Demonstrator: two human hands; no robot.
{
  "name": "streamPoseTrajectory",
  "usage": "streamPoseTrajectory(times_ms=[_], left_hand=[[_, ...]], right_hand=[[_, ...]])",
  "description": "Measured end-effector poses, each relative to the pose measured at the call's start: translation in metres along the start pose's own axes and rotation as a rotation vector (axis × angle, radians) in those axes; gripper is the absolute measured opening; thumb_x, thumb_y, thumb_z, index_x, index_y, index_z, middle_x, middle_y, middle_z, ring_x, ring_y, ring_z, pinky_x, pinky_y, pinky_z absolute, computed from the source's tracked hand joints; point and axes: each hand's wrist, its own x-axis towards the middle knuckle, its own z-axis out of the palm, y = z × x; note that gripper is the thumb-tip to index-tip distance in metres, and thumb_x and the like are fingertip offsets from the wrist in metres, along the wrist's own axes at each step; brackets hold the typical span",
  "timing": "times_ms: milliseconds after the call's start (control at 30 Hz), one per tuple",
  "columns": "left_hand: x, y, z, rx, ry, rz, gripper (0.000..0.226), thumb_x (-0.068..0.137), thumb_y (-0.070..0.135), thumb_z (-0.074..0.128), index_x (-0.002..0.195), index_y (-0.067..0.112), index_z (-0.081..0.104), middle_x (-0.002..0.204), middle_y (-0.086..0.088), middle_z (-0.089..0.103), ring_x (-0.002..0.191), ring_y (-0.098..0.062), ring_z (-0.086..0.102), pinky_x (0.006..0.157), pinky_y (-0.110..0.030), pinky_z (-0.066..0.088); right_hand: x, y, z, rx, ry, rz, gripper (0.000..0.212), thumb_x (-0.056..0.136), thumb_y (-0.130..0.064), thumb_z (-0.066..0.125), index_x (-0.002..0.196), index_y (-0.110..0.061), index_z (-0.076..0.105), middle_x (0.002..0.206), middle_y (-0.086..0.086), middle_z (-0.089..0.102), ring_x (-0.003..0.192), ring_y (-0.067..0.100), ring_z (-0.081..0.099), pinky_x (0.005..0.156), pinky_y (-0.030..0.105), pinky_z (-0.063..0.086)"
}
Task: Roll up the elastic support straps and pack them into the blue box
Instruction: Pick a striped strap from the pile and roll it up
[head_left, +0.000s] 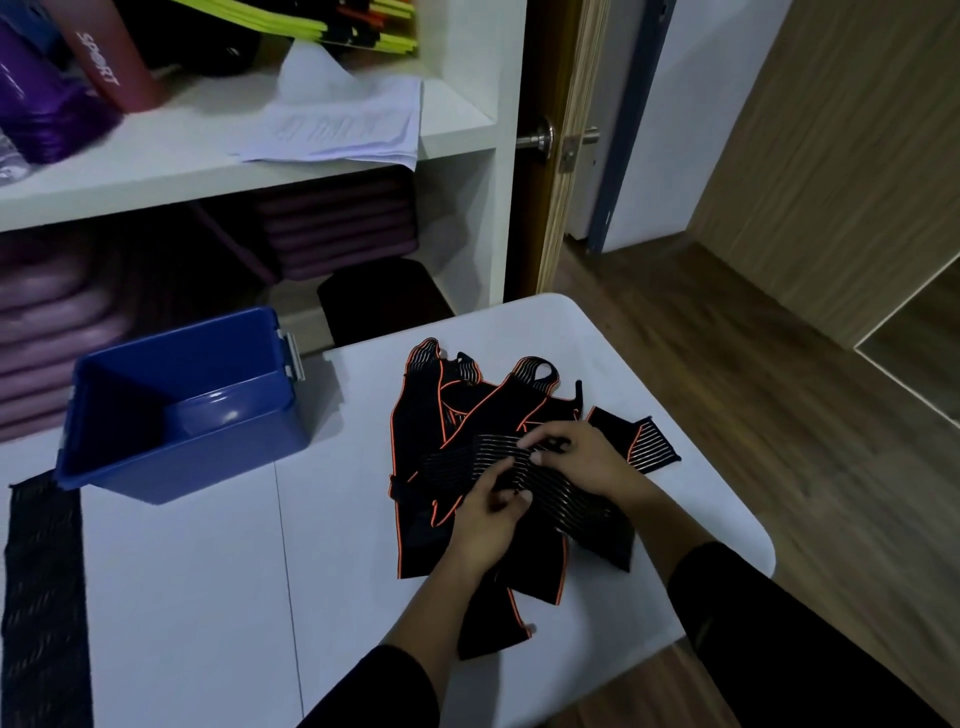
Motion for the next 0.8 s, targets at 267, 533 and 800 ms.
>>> streamPoseTrajectory(times_ms=[267,533,800], left_hand=[[-0.008,0.043,-0.022,-0.202,0.173,0.158,0.039,0.087,-0.002,0.056,0.113,0.026,0.063,0.11,-0.004,0.066,0.097,-0.018,0.065,0.087,-0.034,0.055],[-0.032,0.075,-0.083,-0.203,0.425,0.302,0.035,0.085,-0.001,0.058,0.098,0.029,0.07,0.101,-0.003,0.069,0.091,-0.024,0.065,0.075,-0.034,0.054],[-0.08,0.091,-0.157,-0.102,0.692,0.475,0.03,0.085,0.015,0.062,0.105,0.038,0.065,0.108,0.002,0.067,0.1,-0.015,0.063,0.087,-0.039,0.054]], right_hand=[[0.003,-0.044,0.012,0.436,0.0,0.028,0.027,0.091,-0.004,0.055,0.108,-0.02,0.069,0.108,0.007,0.065,0.101,0.017,0.062,0.083,0.02,0.051],[0.001,-0.099,0.037,0.439,-0.265,-0.092,0.054,0.087,0.0,0.06,0.124,-0.039,0.056,0.126,0.003,0.052,0.109,0.015,0.059,0.085,0.026,0.054],[0.018,-0.181,0.11,0.579,-0.377,-0.205,0.057,0.086,0.01,0.054,0.129,-0.027,0.055,0.126,0.006,0.06,0.106,0.016,0.064,0.081,0.021,0.053]])
